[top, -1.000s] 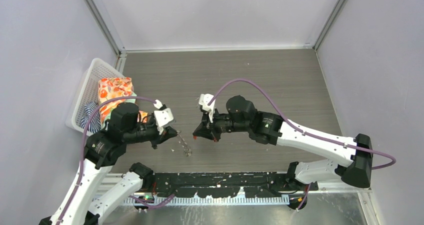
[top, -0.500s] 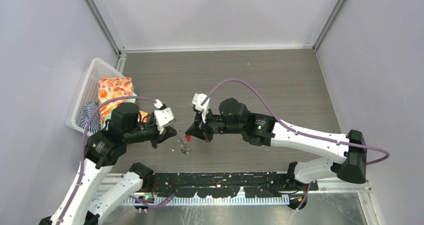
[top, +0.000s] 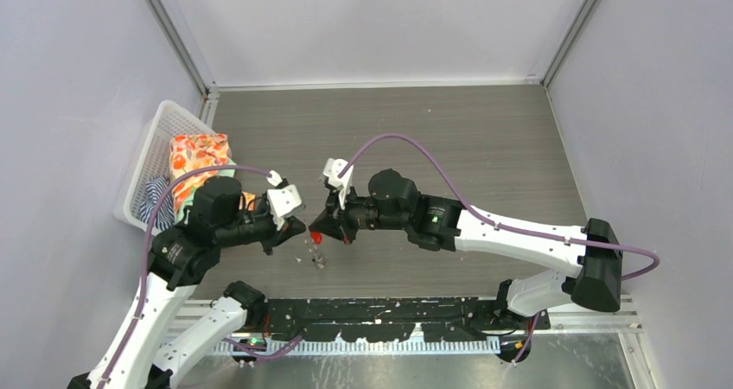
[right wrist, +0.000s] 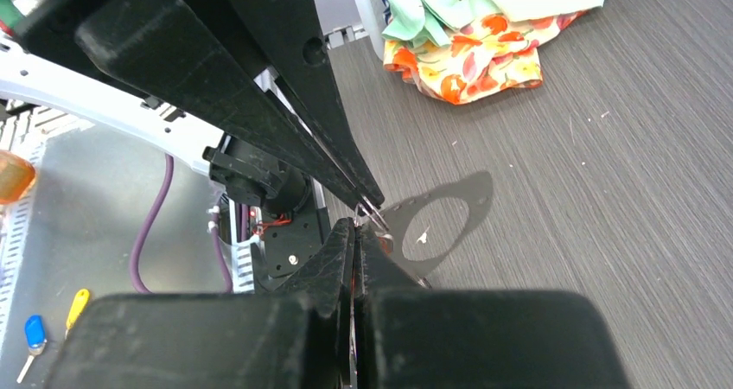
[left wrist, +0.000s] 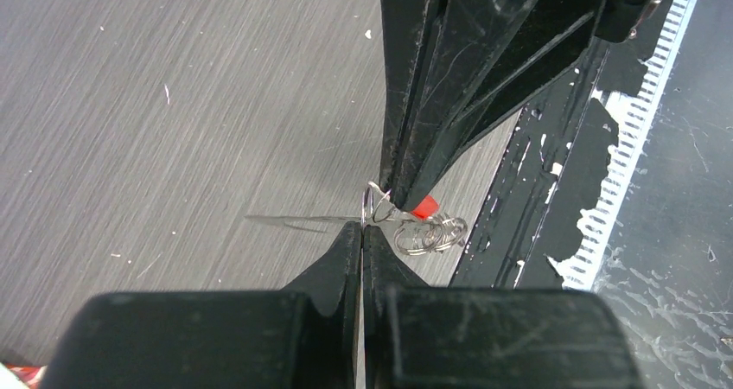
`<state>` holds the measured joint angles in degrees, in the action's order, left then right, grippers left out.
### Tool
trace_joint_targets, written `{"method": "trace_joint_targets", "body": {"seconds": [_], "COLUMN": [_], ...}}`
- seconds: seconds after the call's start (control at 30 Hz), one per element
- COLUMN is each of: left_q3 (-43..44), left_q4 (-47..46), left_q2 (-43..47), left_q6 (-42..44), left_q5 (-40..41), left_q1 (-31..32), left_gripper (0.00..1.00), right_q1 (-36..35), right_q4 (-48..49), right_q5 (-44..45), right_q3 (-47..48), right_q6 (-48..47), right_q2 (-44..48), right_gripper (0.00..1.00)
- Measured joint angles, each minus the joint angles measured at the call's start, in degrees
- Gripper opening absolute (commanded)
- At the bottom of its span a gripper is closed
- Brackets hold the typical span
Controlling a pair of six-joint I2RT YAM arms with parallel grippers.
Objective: Put the keys on the keyring
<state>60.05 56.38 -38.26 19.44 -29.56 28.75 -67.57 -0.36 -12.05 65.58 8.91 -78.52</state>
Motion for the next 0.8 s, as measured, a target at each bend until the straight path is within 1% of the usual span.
{"method": "trace_joint_targets", "body": {"seconds": [0.27,0.8], "left_q3": [-0.4,-0.5], "left_q4": [0.0,0.0], "left_q2": [0.0,0.6], "left_q6": [0.0,0.5], "left_q5": [0.2,1.7], "left_q1": [0.0,0.0], "left_gripper": [0.00,0.00], "right_q1": [-0.1,-0.5], "right_q4": [2.3,1.0], "right_q5": [0.1,4.2], "right_q3": [0.3,1.1], "right_q6": [1.5,3.5], "right_q2": [-0.8,-1.5], "right_gripper": [0.01,0.01]}}
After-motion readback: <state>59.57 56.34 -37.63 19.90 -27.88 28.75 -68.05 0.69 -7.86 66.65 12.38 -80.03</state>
